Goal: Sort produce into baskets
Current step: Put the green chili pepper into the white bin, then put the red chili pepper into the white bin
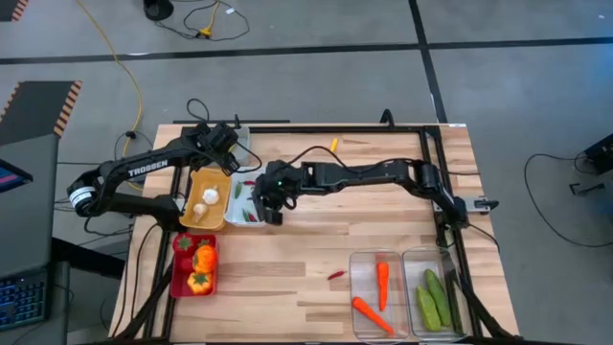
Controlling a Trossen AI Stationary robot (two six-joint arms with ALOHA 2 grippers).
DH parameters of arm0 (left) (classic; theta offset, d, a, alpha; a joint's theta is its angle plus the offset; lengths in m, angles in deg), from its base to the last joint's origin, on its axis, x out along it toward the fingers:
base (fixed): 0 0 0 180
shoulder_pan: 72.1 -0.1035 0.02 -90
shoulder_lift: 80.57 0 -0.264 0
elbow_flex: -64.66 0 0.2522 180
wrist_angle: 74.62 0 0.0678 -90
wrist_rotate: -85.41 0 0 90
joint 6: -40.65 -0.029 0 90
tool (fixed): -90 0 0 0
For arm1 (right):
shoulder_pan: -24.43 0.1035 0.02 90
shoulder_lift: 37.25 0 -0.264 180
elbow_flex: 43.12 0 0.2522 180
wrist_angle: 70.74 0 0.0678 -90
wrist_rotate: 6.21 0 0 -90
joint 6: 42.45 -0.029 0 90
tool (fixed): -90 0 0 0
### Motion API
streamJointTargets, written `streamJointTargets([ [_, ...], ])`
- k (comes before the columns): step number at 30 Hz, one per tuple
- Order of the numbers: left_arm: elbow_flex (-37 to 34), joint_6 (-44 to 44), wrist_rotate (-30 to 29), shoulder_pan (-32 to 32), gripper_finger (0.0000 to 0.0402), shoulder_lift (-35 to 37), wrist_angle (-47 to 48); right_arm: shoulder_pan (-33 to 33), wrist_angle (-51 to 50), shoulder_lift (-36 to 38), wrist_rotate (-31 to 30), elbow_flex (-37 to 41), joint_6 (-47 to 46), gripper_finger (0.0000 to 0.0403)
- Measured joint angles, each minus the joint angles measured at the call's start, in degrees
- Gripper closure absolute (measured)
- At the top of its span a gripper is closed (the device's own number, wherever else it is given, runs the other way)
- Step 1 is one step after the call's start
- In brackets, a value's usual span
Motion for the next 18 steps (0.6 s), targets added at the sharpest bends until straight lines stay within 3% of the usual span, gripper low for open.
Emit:
streamJointTargets([
  [12, 0.01, 0.07, 0.01, 0.0, 0.0161, 0.01, -0.01, -0.05, -0.99, 0.05, 0.22, -0.05, -2.18, 0.017],
  [18, 0.02, 0.05, 0.04, 0.0, 0.0161, 0.0, -0.02, 1.83, -22.32, 1.05, 1.61, -7.79, -6.45, 0.016],
])
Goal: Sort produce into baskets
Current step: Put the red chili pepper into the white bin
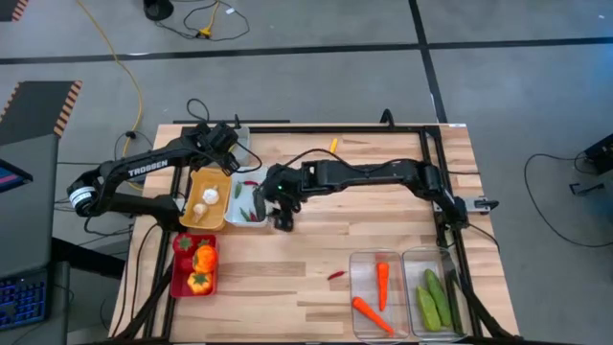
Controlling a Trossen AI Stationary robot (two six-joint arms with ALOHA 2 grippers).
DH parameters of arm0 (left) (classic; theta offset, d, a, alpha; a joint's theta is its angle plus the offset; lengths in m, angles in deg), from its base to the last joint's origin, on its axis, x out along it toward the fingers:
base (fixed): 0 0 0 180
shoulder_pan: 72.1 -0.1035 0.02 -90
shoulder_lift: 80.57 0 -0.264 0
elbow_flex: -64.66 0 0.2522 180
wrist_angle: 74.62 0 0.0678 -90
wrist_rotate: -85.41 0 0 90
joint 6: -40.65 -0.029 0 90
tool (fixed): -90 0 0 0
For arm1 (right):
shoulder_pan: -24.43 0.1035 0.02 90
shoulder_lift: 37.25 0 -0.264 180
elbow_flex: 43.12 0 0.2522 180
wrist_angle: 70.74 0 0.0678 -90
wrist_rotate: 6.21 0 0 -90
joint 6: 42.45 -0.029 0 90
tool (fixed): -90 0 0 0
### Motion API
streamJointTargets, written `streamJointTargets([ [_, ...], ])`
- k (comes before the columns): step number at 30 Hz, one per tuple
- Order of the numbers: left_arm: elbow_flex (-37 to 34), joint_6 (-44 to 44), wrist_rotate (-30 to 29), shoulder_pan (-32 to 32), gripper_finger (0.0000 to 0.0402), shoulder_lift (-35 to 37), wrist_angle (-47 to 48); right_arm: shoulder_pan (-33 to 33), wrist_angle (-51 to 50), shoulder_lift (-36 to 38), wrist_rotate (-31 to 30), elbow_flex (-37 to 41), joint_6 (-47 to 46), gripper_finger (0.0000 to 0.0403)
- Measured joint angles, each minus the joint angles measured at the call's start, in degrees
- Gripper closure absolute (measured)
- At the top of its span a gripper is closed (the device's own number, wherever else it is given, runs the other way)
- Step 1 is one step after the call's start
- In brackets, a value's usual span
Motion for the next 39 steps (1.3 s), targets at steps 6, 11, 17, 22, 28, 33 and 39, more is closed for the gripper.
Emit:
streamJointTargets([
  [6, -0.02, -0.01, 0.02, 0.0, 0.0161, 0.0, 0.0, 3.93, -20.91, 0.16, 1.97, -4.05, -0.05, 0.0169],
  [11, -0.01, -0.13, 0.04, -0.01, 0.0161, 0.0, -0.02, 8.67, -31.29, -0.67, 1.97, -3.08, -0.18, 0.0173],
  [17, 0.0, -0.11, 0.09, -0.01, 0.0161, 0.01, 0.01, 14.48, -32.49, -1.07, 1.85, -0.13, -0.96, 0.0173],
  [22, 0.0, -0.09, 0.09, 0.0, 0.0161, 0.02, 0.0, 17.72, -31.55, -1.01, 1.83, 2.83, -5.75, 0.0173],
  [28, -0.02, -0.08, 0.09, -0.01, 0.0161, 0.02, 0.02, 20.25, -28.84, -0.98, 1.78, 7.07, -9.57, 0.0173],
  [33, -0.02, -0.05, 0.07, -0.02, 0.0161, 0.02, 0.02, 21.77, -25.83, -1.09, 1.76, 10.31, -10.65, 0.0173],
  [39, -0.02, -0.05, 0.11, -0.02, 0.0161, 0.02, 0.02, 22.2, -22.05, -1.05, 1.73, 12.78, -11.22, 0.0173],
])
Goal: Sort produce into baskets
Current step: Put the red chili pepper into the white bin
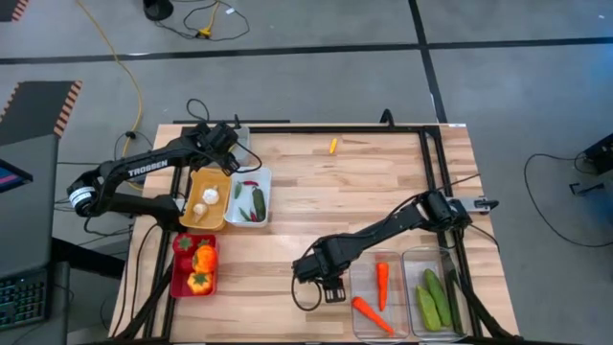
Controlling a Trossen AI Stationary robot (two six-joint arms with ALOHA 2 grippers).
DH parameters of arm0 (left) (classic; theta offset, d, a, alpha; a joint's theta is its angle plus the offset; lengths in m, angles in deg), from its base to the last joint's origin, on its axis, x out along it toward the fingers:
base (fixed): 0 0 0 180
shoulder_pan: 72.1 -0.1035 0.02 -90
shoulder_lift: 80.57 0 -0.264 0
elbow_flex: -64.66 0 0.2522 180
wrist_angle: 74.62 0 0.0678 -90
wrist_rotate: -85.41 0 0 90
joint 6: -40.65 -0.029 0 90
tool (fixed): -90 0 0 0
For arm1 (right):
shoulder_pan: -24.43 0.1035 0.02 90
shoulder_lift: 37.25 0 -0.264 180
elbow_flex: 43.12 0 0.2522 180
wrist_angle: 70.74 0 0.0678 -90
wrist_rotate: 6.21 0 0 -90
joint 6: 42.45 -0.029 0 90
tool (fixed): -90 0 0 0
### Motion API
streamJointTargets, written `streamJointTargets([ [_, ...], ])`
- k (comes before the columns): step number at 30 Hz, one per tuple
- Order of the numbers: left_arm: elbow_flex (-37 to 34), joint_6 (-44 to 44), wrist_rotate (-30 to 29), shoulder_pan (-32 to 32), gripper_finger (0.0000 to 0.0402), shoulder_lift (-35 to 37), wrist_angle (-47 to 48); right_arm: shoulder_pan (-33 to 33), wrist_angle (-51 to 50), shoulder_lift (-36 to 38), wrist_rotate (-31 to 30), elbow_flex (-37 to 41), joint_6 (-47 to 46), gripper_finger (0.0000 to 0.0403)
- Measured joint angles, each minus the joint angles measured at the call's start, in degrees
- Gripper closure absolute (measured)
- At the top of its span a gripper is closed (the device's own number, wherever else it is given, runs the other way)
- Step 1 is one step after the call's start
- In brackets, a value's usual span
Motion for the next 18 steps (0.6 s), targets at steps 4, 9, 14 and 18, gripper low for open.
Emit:
streamJointTargets([
  [4, 0.0, 0.0, -0.01, 0.02, 0.0161, 0.0, 0.0, -0.21, 0.5, 0.0, -0.04, 1.51, -2.1, 0.0173],
  [9, 0.02, 0.0, 0.0, 0.02, 0.0161, 0.0, 0.0, -0.2, 0.88, -0.02, 0.01, 1.84, -3.71, 0.0173],
  [14, 0.02, 0.0, -0.02, 0.01, 0.0161, 0.0, 0.0, -0.6, 2.47, -0.02, 1.1, 1.88, -4.44, 0.0173],
  [18, 0.02, 0.0, -0.02, 0.02, 0.0161, 0.0, 0.0, -1.02, 4.31, -0.02, 1.43, 1.88, -4.48, 0.0173],
])
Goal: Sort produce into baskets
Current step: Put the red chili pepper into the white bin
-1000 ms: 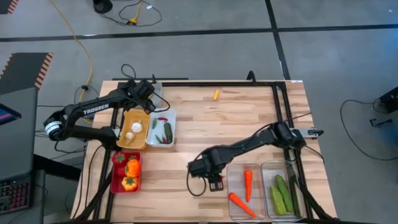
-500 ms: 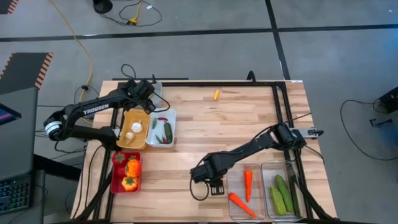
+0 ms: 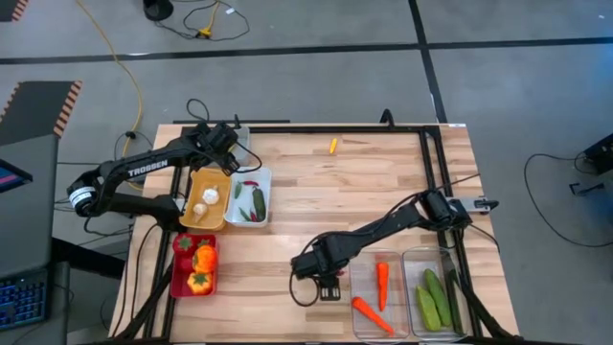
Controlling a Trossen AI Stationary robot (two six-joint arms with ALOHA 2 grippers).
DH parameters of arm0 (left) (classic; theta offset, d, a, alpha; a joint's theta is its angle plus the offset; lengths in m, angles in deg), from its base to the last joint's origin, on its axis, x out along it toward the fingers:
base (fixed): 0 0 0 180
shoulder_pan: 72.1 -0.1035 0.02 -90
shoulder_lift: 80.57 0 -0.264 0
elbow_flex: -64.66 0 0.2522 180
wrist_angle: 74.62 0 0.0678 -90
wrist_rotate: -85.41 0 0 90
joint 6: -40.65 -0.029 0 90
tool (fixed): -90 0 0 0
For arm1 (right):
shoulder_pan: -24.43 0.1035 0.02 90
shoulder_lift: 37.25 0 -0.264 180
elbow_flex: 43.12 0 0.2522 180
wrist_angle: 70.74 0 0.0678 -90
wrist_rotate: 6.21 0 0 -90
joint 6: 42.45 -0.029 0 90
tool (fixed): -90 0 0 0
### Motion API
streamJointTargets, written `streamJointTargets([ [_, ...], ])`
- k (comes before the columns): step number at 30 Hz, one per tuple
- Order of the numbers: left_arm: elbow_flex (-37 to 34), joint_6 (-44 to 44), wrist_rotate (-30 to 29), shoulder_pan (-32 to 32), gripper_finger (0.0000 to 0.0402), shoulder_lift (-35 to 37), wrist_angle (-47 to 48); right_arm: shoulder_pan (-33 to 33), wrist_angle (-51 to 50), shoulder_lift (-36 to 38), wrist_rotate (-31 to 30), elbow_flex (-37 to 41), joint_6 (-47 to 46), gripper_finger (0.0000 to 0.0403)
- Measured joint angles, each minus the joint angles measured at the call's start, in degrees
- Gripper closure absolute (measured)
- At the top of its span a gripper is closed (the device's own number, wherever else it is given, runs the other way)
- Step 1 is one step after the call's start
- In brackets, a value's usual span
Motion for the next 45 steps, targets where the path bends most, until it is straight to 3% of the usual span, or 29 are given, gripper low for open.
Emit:
streamJointTargets([
  [36, -0.02, 0.46, 0.09, 0.0, 0.0161, 0.0, 0.0, 0.61, 3.05, 0.04, -1.36, 8.13, 0.09, 0.0174],
  [45, -0.01, 0.45, 0.09, 0.0, 0.0161, 0.0, 0.0, 0.61, 2.96, 0.04, -1.41, 8.13, 0.13, 0.0225],
])
